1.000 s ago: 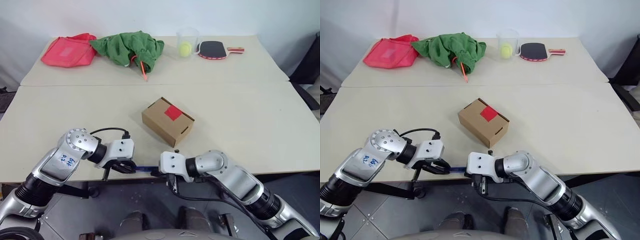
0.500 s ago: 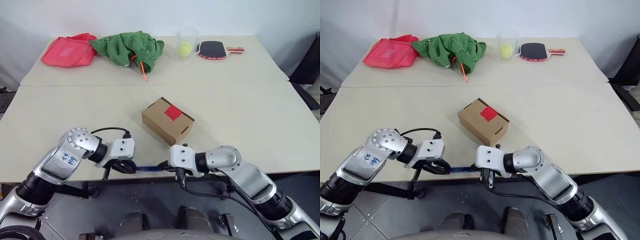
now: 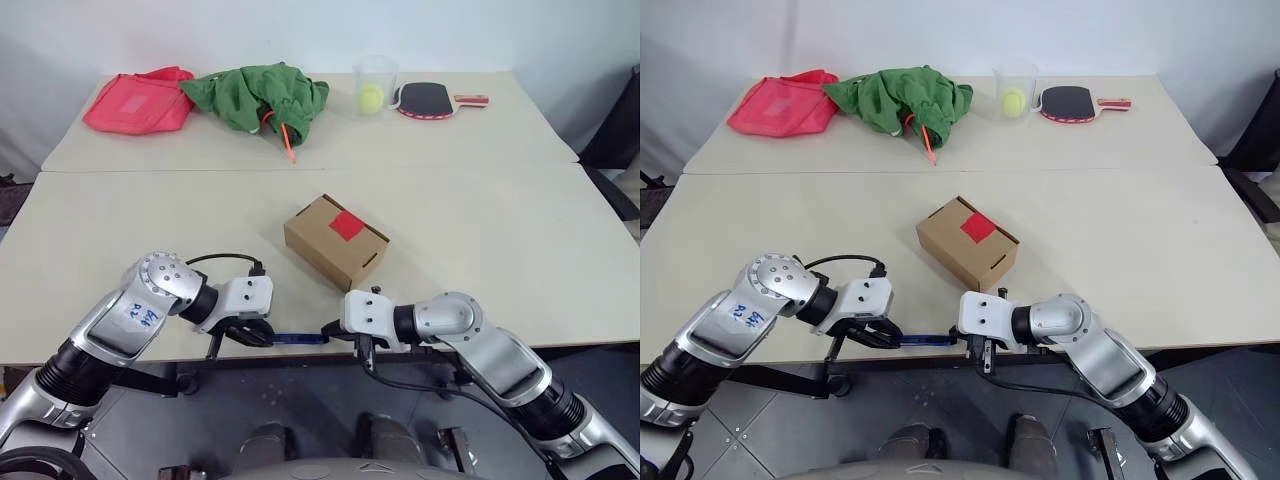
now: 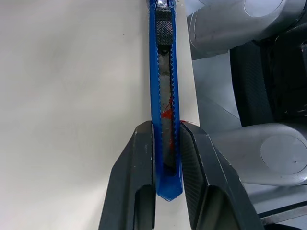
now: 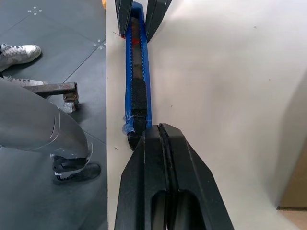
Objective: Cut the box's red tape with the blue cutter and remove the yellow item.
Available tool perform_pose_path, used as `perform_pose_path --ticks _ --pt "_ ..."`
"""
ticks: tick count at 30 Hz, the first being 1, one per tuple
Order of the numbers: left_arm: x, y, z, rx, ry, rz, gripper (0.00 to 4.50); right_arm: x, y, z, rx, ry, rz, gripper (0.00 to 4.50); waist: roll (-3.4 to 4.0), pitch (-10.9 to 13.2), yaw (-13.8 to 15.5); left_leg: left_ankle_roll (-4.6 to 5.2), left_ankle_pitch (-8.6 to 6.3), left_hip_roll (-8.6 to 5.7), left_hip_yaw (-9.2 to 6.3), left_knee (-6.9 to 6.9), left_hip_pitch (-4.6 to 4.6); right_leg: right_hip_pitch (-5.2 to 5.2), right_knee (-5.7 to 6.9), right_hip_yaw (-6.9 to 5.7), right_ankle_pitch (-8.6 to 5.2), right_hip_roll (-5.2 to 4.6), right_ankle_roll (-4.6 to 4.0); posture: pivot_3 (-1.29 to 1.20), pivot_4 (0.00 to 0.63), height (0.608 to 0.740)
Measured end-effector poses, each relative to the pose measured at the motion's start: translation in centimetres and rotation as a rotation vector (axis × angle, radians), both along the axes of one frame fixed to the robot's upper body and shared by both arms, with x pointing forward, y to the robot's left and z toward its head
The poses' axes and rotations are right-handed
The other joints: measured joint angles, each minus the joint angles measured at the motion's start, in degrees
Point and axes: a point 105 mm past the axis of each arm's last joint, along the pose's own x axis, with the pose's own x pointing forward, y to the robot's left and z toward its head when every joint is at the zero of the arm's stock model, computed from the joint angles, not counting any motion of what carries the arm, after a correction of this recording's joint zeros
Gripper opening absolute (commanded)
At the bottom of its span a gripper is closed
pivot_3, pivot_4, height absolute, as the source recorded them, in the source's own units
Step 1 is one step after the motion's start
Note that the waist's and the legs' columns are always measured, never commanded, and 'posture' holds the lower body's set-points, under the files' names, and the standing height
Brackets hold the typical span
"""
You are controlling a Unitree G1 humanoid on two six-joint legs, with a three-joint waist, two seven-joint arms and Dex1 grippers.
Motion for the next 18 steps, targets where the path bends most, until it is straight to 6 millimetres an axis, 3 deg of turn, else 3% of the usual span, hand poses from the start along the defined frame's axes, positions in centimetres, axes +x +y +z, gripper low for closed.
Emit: perform_pose_path --ticks 18 --pt "0.07 -0.1 -0.01 0.005 0.006 0.006 0.39 -0.69 0.79 0.07 0.01 0.02 0.049 0.04 0.01 0.0 0.0 0.0 0.0 0.01 -0.04 0.03 0.05 0.06 0.04 -0.01 0.0 0.0 -0.01 0.0 0.15 0.74"
